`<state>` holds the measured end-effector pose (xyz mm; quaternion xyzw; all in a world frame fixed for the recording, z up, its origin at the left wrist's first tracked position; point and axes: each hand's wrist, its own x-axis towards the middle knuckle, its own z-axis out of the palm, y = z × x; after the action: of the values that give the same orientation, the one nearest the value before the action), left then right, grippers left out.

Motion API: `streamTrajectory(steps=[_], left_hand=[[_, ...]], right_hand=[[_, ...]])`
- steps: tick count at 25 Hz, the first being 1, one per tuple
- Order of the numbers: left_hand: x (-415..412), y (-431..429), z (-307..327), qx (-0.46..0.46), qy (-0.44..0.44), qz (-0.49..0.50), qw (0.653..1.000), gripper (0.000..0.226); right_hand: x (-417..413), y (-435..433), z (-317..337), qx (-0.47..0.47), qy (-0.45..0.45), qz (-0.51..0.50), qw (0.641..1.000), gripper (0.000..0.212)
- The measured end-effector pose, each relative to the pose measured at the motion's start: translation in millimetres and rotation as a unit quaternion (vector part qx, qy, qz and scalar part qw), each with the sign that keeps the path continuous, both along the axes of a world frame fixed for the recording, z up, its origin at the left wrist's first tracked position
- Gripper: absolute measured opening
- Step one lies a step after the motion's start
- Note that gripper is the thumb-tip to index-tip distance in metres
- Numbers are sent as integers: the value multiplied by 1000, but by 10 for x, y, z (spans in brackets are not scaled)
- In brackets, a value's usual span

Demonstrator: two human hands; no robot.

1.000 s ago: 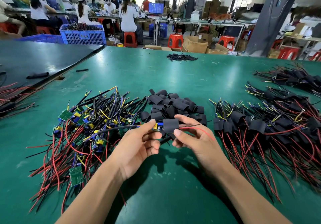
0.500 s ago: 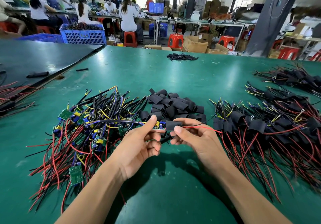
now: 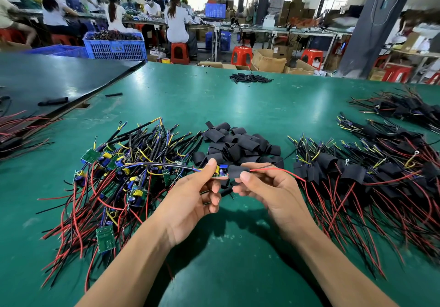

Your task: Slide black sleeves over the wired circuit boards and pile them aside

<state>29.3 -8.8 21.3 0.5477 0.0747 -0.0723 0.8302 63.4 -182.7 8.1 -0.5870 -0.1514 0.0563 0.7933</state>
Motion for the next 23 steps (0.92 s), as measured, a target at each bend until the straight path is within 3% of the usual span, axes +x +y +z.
streamTrajectory(steps=[4, 14, 23], left_hand=[[-10, -28, 18, -12, 9, 4, 1000, 36], [-13, -18, 8, 18, 7, -2, 1000, 44], [16, 3, -42, -7, -20, 25, 999, 25]], right_hand=[[-16, 48, -28, 45, 19, 16, 999, 33], [-45, 16, 15, -8, 40, 34, 999, 22], [-23, 44, -53, -11, 43, 7, 999, 28]])
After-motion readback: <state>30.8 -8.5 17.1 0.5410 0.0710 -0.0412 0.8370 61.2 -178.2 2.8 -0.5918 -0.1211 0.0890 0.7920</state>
